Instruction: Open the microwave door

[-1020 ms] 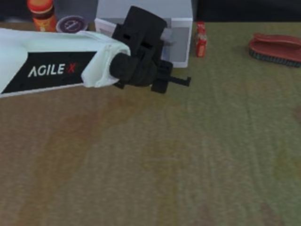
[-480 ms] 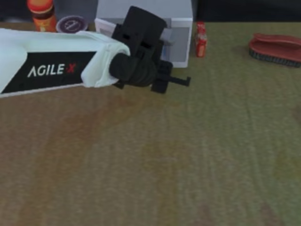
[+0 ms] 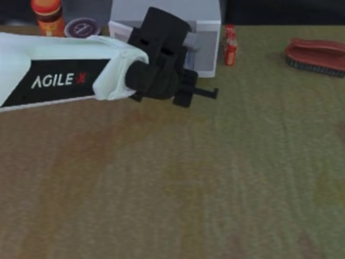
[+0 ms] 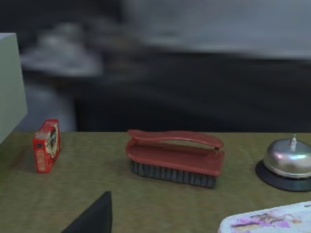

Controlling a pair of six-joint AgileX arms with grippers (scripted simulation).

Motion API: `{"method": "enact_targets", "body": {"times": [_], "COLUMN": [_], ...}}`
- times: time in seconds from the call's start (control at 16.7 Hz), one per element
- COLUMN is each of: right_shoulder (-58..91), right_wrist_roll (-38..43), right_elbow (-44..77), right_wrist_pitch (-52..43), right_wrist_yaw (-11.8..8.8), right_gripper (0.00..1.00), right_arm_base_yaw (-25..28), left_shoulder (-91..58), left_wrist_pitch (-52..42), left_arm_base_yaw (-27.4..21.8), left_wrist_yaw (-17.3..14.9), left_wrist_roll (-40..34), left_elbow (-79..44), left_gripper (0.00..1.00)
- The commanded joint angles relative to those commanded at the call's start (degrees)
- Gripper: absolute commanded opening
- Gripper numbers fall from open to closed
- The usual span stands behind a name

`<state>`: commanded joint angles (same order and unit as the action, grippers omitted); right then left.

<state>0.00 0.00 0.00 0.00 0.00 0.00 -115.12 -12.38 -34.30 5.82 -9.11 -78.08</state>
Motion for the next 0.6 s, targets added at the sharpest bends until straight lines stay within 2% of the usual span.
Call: {"method": "enact_targets", "body": {"times": [0.3,0.6], "right_shoulder": [0.0,0.0], "right_wrist_roll": [0.0,0.0], "right_elbow": [0.0,0.0], "right_wrist_pitch": [0.0,0.0], "right_wrist_yaw": [0.0,0.0], "right_gripper": [1.0,1.0], "right_arm_base_yaw": [0.0,0.0], "left_shoulder": [0.0,0.99], "left_wrist_pitch": [0.0,0.56], "left_arm_base_yaw": [0.0,0.32], "left_wrist_yaw": [0.0,-1.71], "left_wrist_roll": [0.0,1.61], "left_elbow": [0.0,1.48], "left_gripper": [0.0,0.0]}}
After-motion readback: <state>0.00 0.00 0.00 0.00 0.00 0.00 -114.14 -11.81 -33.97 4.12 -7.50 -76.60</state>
